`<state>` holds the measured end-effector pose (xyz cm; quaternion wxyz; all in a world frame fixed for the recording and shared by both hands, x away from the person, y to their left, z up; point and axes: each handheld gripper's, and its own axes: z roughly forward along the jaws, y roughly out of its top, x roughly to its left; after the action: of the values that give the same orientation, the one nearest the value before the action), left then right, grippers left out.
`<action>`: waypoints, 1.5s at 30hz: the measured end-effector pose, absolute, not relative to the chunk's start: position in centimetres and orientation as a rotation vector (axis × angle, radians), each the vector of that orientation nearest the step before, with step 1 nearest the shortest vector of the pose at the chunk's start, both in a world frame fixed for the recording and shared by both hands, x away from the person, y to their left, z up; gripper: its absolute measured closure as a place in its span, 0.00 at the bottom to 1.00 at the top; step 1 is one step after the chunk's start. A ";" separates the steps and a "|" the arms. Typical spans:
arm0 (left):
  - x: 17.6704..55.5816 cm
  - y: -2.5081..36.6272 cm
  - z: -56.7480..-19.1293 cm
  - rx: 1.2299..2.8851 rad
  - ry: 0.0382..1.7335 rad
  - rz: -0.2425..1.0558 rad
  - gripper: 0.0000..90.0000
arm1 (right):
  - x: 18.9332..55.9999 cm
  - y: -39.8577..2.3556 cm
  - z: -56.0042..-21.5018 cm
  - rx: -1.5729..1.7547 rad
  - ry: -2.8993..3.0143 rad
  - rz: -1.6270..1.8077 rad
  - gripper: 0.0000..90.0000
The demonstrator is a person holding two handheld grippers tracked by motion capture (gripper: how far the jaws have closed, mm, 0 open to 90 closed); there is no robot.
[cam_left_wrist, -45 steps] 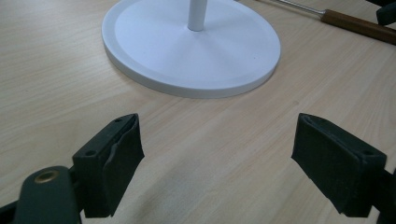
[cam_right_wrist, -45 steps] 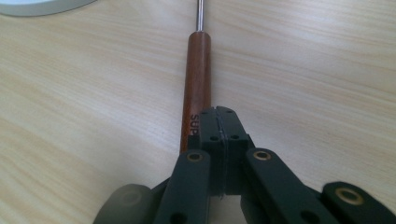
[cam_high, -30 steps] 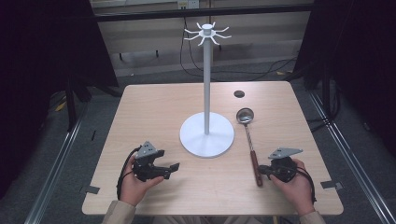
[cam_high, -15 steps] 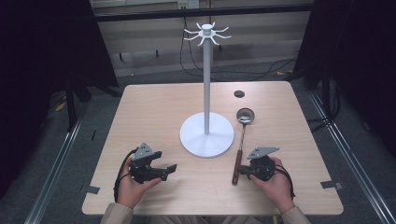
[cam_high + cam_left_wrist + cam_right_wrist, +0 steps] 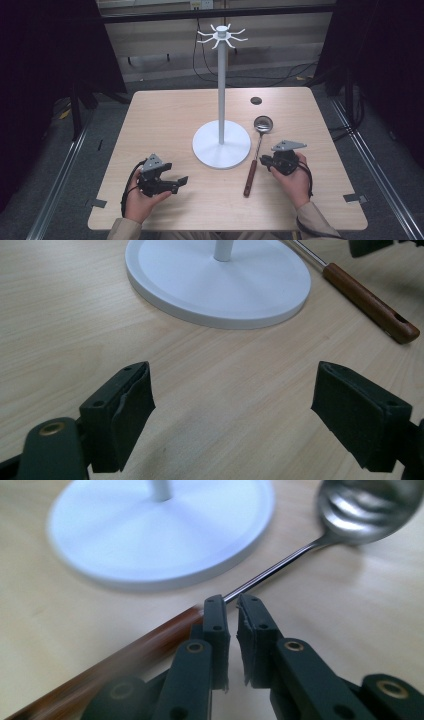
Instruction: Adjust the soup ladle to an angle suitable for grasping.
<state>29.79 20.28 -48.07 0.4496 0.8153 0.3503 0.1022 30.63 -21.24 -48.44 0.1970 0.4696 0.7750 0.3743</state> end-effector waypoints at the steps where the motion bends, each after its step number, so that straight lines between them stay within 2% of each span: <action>1: 29.8 20.3 -48.1 2.010 0.867 0.248 0.18 | 31.4 -21.5 -48.5 1.328 2.146 1.060 0.94; 11: 29.9 20.3 -48.3 2.000 0.877 0.255 0.19 | 38.1 -21.0 -49.2 1.218 2.158 1.011 1.00; 19: 30.1 20.5 -48.3 1.992 0.881 0.257 0.19 | 40.5 -20.7 -50.6 1.250 2.224 0.991 0.98; 30: 30.0 20.5 -48.4 2.010 0.877 0.253 0.19 | 39.1 -22.3 -50.6 1.385 2.184 0.922 1.00; 45: 29.7 20.1 -48.1 2.019 0.863 0.263 0.19 | 32.8 -26.3 -51.0 1.465 2.103 1.025 1.00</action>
<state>29.70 20.15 -48.13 0.4486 0.8160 0.3486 0.1062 32.81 -26.29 -50.99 0.1896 0.5211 0.7480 0.3647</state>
